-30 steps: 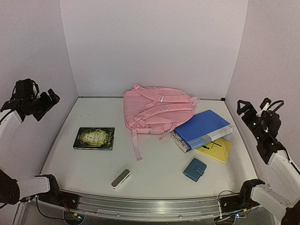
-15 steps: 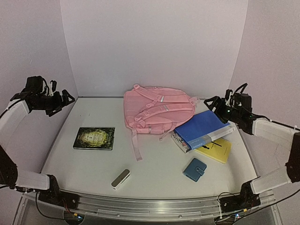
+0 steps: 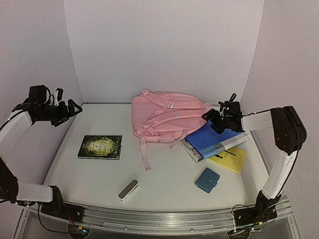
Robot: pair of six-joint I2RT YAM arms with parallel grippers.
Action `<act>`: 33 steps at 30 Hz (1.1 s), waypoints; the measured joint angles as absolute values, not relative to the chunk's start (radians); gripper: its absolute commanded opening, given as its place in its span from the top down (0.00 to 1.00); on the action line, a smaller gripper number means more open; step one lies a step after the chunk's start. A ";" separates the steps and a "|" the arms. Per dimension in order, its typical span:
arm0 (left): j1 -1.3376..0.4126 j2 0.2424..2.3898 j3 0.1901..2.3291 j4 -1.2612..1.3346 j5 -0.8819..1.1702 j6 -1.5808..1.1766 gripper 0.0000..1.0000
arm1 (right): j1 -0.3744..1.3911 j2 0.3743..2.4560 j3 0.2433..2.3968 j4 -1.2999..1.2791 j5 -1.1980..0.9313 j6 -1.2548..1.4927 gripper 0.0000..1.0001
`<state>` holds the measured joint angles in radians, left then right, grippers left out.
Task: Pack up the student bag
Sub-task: Adjust the student bag at the center of the board.
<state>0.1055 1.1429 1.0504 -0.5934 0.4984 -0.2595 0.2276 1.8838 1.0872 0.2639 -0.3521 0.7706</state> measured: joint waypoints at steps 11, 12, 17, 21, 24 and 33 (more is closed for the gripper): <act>0.105 1.137 1.050 -0.593 0.512 -0.250 0.00 | 0.226 2.062 1.165 0.366 -0.368 0.821 0.49; 0.105 1.137 1.050 -0.593 0.514 -0.250 0.00 | 0.225 2.071 1.170 0.381 -0.373 0.826 0.57; 0.105 1.137 1.050 -0.593 0.520 -0.246 0.00 | 0.223 2.119 1.187 0.456 -0.411 0.851 0.84; 0.105 1.138 1.050 -0.593 0.521 -0.240 0.00 | 0.213 2.130 1.187 0.519 -0.448 0.867 0.97; 0.105 1.138 1.050 -0.593 0.521 -0.238 0.00 | 0.213 2.112 1.185 0.552 -0.463 0.868 1.00; 0.105 1.138 1.050 -0.593 0.521 -0.235 0.00 | 0.265 1.842 1.203 0.497 -0.475 0.789 1.00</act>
